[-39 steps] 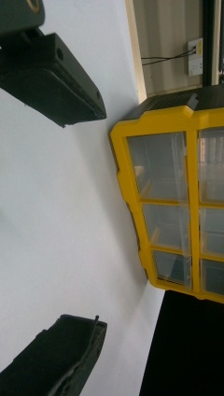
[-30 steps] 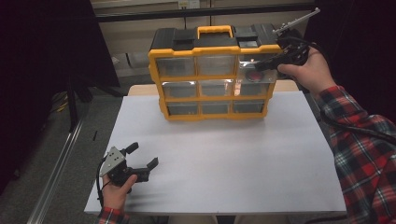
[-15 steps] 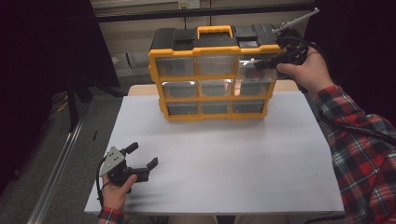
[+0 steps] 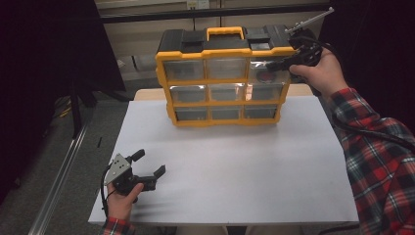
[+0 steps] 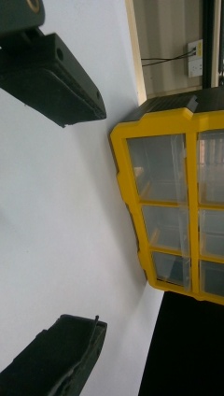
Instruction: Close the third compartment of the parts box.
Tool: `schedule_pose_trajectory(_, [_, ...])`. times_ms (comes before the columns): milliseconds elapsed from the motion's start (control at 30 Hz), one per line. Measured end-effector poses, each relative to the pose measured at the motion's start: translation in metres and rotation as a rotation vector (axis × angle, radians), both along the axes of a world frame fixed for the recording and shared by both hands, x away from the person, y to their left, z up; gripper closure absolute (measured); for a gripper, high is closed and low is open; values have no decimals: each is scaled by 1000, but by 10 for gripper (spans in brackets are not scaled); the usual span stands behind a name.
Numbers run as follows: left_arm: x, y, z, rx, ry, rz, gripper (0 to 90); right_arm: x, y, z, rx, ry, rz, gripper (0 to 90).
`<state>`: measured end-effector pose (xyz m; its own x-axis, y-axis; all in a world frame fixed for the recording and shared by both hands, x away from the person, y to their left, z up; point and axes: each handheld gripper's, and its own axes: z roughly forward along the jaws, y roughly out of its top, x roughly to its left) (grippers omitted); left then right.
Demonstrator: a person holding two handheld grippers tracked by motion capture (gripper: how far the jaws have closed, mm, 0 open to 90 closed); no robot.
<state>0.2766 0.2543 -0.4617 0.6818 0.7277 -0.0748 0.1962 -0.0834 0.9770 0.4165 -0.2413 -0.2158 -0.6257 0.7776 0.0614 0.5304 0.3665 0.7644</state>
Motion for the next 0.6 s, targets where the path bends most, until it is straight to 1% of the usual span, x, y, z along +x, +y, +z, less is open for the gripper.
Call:
schedule_pose_trajectory(100, [0, -1, 0, -7, 6, 12, 15, 1, 0, 0, -2, 3, 3, 900])
schedule_pose_trajectory(167, [0, -1, 0, -7, 5, 11, 16, 1, 0, 0, 3, 2, -4, 900])
schedule_pose_trajectory(200, [0, 0, 0, 4, 0, 8, 15, 1, 0, 0, 0, -1, -4, 900])
schedule_pose_trajectory(367, [0, 0, 0, 3, 2, 8, 15, 2, 0, 0, -3, 0, -10, 900])
schedule_pose_trajectory(433, [0, 0, 0, 2, 2, 8, 16, 3, 0, -1, -5, -8, -12, 900])
schedule_pose_trajectory(600, [0, 0, -1, 5, 2, 8, 16, 4, 0, -1, 1, 0, -10, 900])
